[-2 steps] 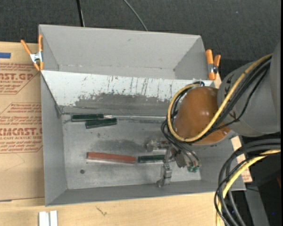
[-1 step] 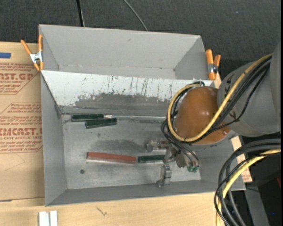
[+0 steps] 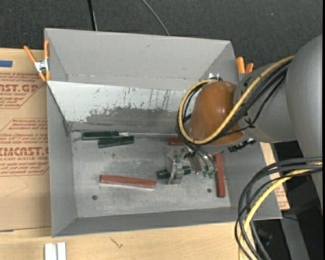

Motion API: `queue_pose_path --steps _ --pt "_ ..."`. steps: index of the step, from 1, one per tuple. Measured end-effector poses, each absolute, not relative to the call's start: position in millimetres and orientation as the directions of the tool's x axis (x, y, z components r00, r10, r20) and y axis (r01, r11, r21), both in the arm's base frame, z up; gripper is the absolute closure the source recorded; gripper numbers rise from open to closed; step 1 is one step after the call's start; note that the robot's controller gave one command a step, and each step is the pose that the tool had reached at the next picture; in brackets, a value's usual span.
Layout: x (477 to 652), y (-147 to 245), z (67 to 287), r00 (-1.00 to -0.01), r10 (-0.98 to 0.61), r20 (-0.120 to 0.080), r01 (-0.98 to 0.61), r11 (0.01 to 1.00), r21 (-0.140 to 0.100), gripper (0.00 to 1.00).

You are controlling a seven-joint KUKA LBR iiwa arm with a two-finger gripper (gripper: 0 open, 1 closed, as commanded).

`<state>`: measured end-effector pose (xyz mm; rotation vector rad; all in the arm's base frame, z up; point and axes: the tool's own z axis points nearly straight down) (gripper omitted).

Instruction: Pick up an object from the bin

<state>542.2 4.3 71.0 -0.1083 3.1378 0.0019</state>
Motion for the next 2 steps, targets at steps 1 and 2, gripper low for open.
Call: queue_pose_path --steps 1,2 --pt "542.2 4 71 -0.998 -0.069 -0.002 -0.069 0.998 0.001 1.0" --pt "546.5 15 276 -0.991 -0.132 0.001 -0.132 0.991 0.0 1.0"
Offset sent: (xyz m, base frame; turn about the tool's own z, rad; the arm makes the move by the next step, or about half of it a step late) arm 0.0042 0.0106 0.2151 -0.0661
